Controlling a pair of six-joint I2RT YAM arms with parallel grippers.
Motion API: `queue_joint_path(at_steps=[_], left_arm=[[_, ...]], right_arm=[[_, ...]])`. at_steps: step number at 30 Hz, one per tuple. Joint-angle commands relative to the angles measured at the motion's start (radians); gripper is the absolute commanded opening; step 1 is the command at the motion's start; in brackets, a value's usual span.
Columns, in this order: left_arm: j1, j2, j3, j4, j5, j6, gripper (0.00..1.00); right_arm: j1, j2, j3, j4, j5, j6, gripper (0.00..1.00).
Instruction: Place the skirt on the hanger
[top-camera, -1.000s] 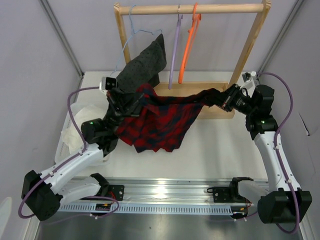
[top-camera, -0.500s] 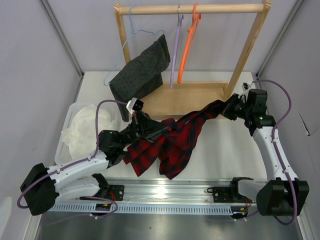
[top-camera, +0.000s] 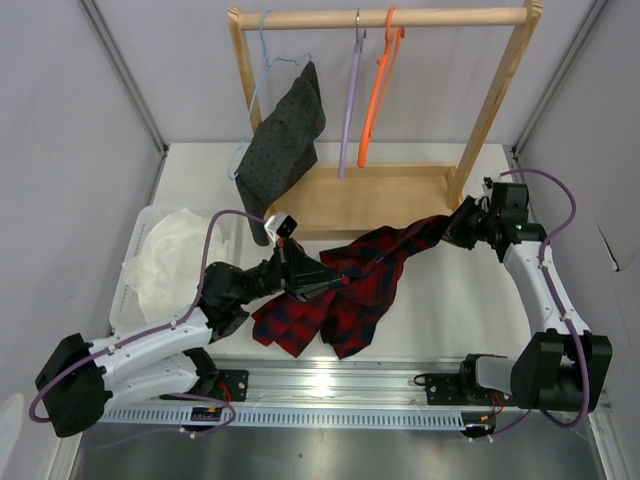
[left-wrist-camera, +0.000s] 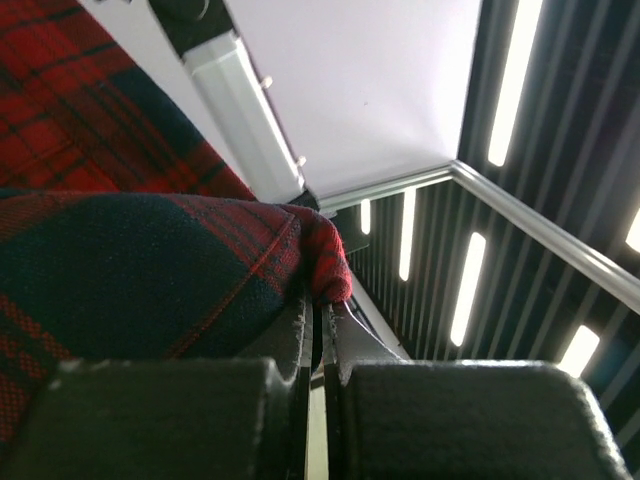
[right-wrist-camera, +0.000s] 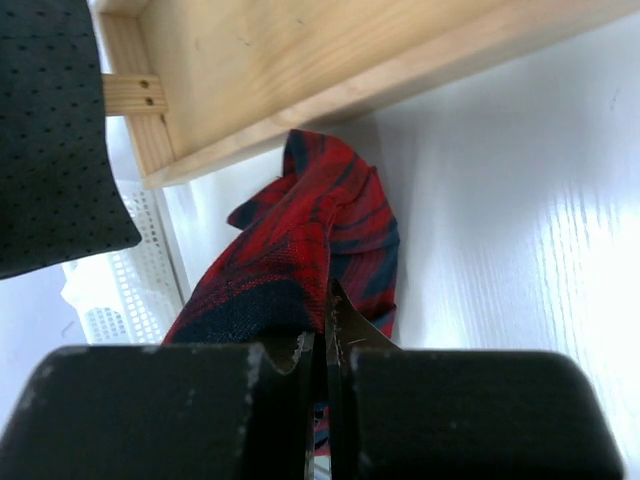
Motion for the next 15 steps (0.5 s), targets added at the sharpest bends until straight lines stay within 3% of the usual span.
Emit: queue_joint_path(at_steps=[1,6,11,15], left_arm=[[-0.056,-0.126,0.073,0.249,0.206,-0.057,0.00],[-0.116,-0.121,0.093,0.295,0.246,-0.045,0.00],[-0.176,-0.146,0.109,0.190,0.271,0.033,0.00],[-0.190,-0.170,0.105,0.263,0.262,0.013,0.00]], right_arm=[[-0.072,0.053,-0.006,0.089,0.307,-0.072,0.00],[-0.078,0.093,-0.009,0.103,0.321,-0.070,0.00],[-0.081,0.133,-0.005,0.117,0.341,-0.070,0.00],[-0.084,0.159,-0.003,0.119,0.359,-0.081,0.00]])
